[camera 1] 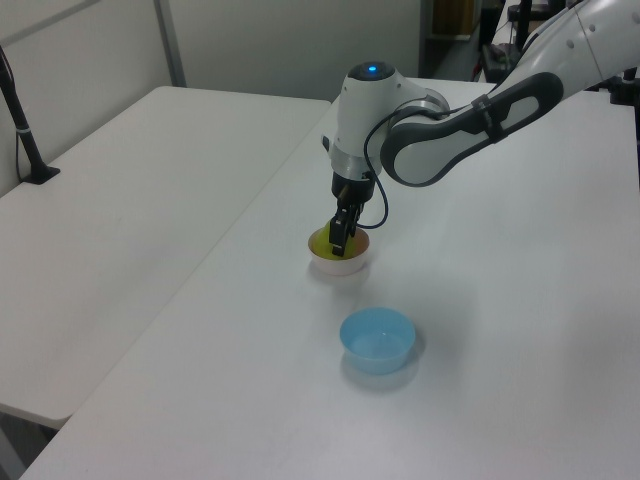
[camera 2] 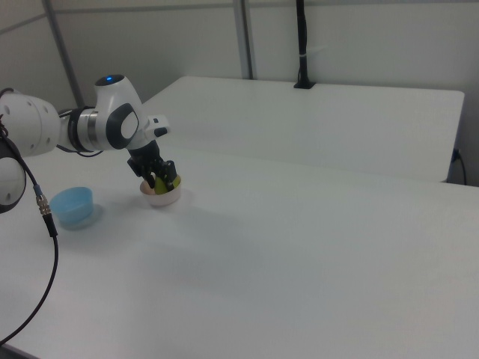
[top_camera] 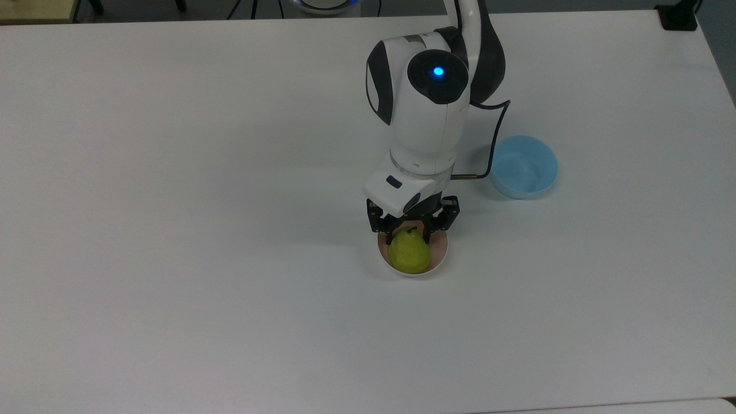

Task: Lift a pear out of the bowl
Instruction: 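Close the gripper around the green pear inside the pink bowl, then lift the held pear up out of the pink bowl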

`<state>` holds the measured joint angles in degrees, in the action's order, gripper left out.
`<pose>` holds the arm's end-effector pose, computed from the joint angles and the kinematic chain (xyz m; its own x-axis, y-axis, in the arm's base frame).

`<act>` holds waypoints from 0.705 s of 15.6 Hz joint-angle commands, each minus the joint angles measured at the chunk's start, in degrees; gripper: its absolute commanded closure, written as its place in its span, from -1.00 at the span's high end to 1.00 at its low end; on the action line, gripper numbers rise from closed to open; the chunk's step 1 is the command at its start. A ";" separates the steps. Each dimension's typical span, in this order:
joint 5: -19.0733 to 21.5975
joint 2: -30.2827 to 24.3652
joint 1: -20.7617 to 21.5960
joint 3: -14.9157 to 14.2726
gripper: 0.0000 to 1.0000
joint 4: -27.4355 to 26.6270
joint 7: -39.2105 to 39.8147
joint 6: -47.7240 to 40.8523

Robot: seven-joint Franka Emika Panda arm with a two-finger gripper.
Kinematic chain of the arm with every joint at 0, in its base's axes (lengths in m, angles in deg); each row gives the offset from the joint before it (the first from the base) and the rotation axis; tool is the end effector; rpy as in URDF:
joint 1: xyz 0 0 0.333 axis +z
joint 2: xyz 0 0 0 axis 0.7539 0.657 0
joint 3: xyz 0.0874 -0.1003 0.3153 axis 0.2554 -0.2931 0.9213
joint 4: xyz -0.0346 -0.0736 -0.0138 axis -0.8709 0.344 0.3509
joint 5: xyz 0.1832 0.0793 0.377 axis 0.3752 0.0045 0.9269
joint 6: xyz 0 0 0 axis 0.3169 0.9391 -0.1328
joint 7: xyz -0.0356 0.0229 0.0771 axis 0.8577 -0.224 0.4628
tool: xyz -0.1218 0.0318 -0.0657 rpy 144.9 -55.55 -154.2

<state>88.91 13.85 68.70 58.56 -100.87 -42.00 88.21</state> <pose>0.7628 0.2017 0.3048 0.9779 0.0736 0.1957 0.0673 -0.9970 0.0387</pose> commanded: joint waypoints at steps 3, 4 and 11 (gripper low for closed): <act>-0.17 -2.97 0.70 -0.92 -0.47 0.58 -1.68 0.26; 0.01 -4.03 0.70 -0.92 -0.47 0.49 -1.68 0.00; -0.43 -12.72 -2.80 -0.31 -0.47 -2.84 0.24 -5.09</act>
<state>88.93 6.60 68.26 58.33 -99.18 -42.66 86.12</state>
